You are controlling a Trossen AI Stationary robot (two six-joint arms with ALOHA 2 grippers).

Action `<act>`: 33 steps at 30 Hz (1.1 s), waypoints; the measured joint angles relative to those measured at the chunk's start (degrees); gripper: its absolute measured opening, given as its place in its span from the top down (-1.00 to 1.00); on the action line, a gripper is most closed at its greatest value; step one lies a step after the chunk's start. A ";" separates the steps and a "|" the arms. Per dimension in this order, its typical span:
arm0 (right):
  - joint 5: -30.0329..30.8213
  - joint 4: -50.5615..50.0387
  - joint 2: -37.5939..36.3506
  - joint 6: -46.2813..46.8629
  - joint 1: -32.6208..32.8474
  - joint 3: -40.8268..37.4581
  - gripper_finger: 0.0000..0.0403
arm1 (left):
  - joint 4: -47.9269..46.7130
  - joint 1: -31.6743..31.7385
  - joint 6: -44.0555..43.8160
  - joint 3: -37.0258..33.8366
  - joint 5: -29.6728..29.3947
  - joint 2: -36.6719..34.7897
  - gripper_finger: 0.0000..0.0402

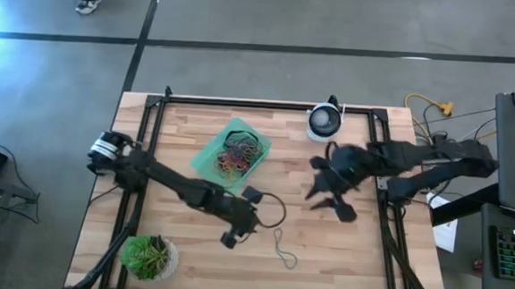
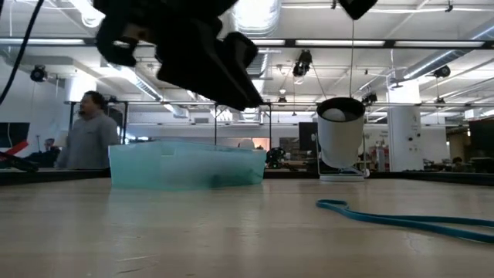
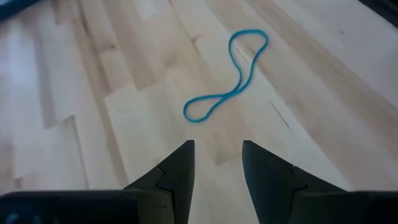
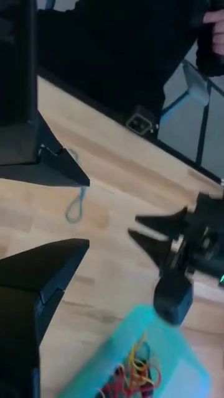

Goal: Pick and place rubber bands into bin
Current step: Put the blue rubber band into the green bin

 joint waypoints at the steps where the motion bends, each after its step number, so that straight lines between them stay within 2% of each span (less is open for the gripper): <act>1: 1.51 0.11 -1.17 1.55 1.88 -0.84 0.30 | 0.27 0.71 0.51 0.58 1.18 1.10 0.41; 8: 13.06 0.72 -7.11 11.46 15.27 -7.97 0.31 | 2.17 3.36 4.43 7.64 7.72 11.02 0.41; 15: 21.82 4.56 -9.65 18.51 25.92 -13.61 0.30 | -1.88 3.83 7.09 17.75 7.94 20.04 0.41; 21: 25.17 7.00 -9.57 22.19 32.87 -16.36 0.30 | -8.56 4.49 7.51 23.59 10.30 24.04 0.41; 27: 26.33 12.24 -9.62 22.47 36.88 -18.89 0.30 | -13.89 5.22 6.75 28.55 12.04 26.44 0.41; 33: 26.48 14.99 -9.16 22.44 38.43 -19.48 0.30 | -15.43 5.70 6.67 28.83 12.07 26.53 0.41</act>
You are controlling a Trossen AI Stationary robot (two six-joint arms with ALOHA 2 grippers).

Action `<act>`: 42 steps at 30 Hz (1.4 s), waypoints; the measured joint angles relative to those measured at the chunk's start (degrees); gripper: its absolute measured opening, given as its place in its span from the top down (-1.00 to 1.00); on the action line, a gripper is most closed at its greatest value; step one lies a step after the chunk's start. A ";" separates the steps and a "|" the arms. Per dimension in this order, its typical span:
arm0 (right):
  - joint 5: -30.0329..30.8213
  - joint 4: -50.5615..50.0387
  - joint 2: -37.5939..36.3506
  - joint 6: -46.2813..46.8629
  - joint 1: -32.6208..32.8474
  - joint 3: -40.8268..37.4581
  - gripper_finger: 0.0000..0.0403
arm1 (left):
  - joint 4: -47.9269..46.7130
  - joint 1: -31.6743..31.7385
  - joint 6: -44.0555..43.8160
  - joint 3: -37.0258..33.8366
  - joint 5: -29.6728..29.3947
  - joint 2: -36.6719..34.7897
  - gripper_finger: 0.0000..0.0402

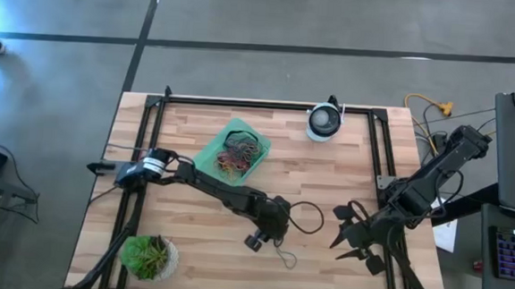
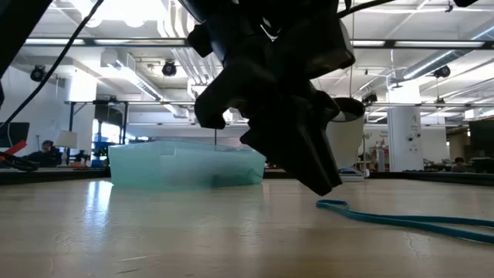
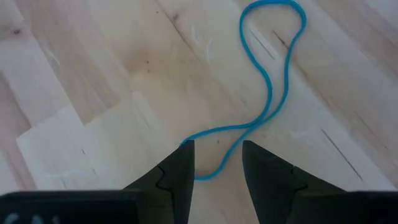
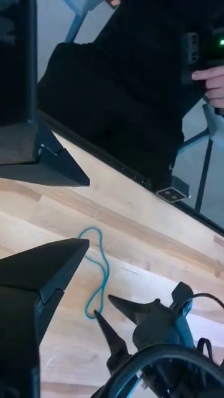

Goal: Pick and place rubber bands into bin
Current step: Put the blue rubber band into the green bin

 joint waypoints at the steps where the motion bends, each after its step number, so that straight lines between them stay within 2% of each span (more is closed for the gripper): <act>1: 0.08 0.24 0.11 -0.11 0.10 0.00 0.30 | 0.04 0.12 0.00 -0.01 0.02 -0.01 0.41; 9: 1.22 0.66 0.79 -0.51 0.32 -0.13 0.30 | -0.05 0.37 0.09 -0.55 0.30 0.80 0.41; 21: 1.36 0.72 0.77 -0.53 0.41 -0.13 0.33 | -0.58 1.40 -1.83 0.01 3.69 2.66 0.41; 32: 1.34 0.62 0.77 -0.53 0.39 -0.28 0.34 | -5.92 1.38 -6.07 0.07 2.91 2.62 0.59; 42: 1.30 0.72 0.77 -0.53 0.39 -0.98 0.35 | -8.01 1.31 -6.37 -0.10 0.59 2.60 0.62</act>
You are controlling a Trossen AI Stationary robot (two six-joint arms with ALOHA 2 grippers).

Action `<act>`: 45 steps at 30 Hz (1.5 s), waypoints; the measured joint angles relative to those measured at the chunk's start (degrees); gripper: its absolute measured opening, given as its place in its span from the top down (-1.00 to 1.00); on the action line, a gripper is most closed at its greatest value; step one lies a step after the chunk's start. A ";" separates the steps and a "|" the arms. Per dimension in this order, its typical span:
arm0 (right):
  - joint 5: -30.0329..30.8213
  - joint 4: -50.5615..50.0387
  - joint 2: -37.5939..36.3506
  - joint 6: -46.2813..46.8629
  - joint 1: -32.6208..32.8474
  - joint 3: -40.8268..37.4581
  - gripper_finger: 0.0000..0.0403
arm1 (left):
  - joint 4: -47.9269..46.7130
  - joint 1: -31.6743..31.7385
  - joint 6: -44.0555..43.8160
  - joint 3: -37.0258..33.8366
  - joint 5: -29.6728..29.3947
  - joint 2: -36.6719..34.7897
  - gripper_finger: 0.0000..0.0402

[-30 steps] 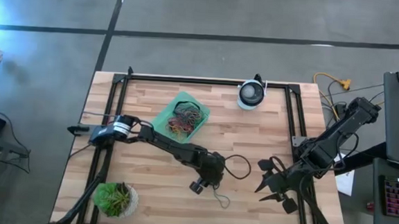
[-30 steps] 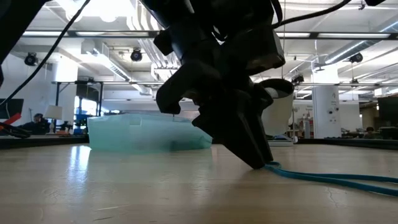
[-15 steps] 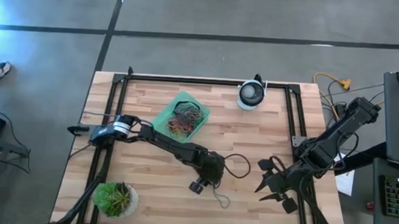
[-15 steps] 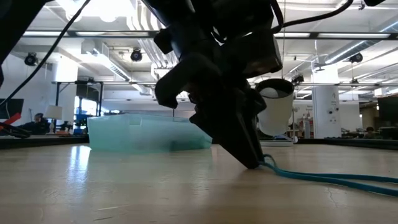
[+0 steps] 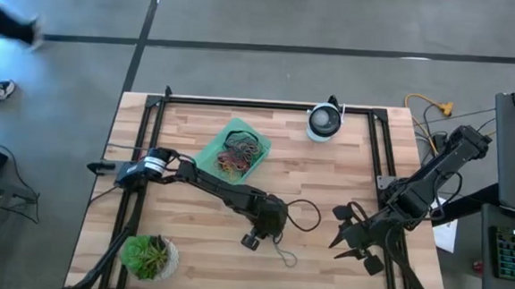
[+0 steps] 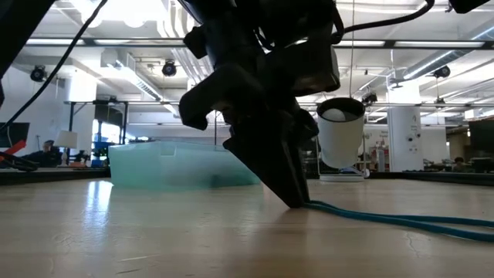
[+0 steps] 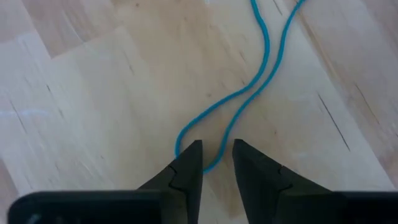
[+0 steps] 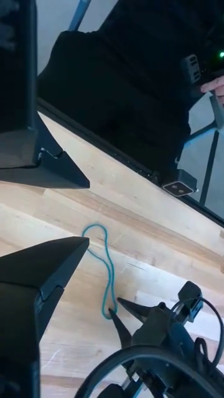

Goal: Pick and place rubber bands into bin
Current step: Put the blue rubber band into the green bin

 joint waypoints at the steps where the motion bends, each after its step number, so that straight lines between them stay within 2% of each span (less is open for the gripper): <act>1: 0.00 0.00 0.00 0.00 0.00 -0.06 0.35 | -0.06 -0.01 0.07 -0.11 -0.18 0.00 0.65; 7: -0.01 0.26 0.00 0.01 0.00 -0.39 0.35 | -0.07 -0.04 1.18 -1.71 -0.28 0.00 0.96; 16: 0.00 0.31 0.00 0.02 0.00 -0.63 0.34 | -0.88 -0.46 2.56 -1.82 -1.49 -1.73 1.00; 35: 0.00 0.51 0.10 0.44 -0.02 -1.35 0.34 | -5.87 -4.48 3.42 -2.26 -21.50 -12.87 1.00; 45: 0.00 0.46 0.13 0.42 -0.02 -1.48 0.34 | -10.43 -4.74 3.42 -2.25 -28.11 -19.19 1.00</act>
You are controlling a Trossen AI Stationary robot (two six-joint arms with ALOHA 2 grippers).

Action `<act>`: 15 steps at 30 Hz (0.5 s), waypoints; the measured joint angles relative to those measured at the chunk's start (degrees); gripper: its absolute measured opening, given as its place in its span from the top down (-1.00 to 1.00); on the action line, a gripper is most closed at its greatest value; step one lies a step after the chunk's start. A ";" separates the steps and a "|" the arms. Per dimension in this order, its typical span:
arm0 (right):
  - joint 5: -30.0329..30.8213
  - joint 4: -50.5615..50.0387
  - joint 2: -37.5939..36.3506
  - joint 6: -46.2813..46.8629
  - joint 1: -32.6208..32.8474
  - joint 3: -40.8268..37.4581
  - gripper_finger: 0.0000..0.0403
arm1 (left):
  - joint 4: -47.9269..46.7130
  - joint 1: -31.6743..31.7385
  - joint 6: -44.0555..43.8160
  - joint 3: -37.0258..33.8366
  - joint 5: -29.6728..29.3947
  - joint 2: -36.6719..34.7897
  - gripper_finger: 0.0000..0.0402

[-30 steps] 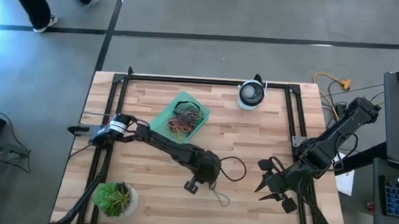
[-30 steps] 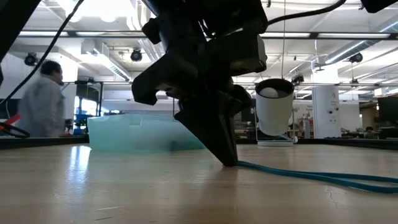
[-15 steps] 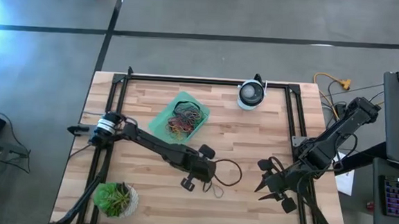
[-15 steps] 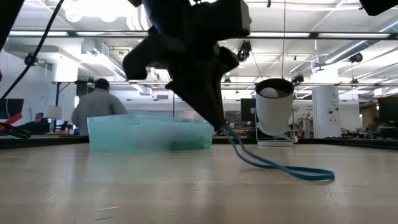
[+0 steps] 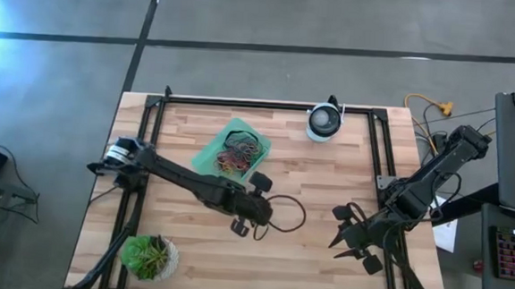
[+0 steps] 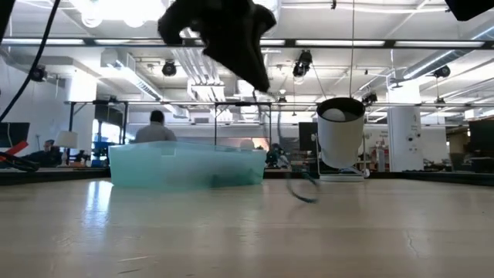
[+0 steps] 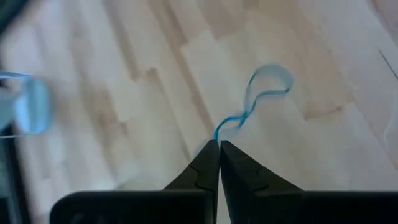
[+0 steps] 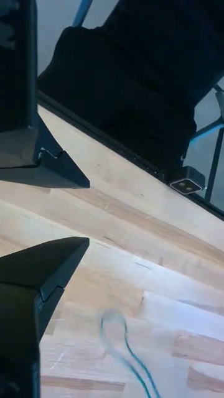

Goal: Pick and place rubber bands into bin
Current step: Put the blue rubber band into the green bin

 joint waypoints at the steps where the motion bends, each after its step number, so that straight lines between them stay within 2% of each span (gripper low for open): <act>1: 0.00 0.06 0.00 -0.13 0.00 0.00 0.34 | -0.02 0.00 0.02 0.02 -0.27 -0.73 1.00; 7: 0.00 0.82 0.11 -0.48 0.00 -0.05 0.34 | -1.64 0.02 0.44 0.11 -3.55 -5.57 1.00; 12: 0.00 1.05 0.15 -0.65 0.00 -0.05 0.34 | -6.13 0.61 0.31 0.11 -10.70 -9.93 1.00; 15: 0.02 1.00 0.17 -0.66 0.00 -0.05 0.34 | -7.21 1.75 -0.10 0.11 -11.97 -12.59 1.00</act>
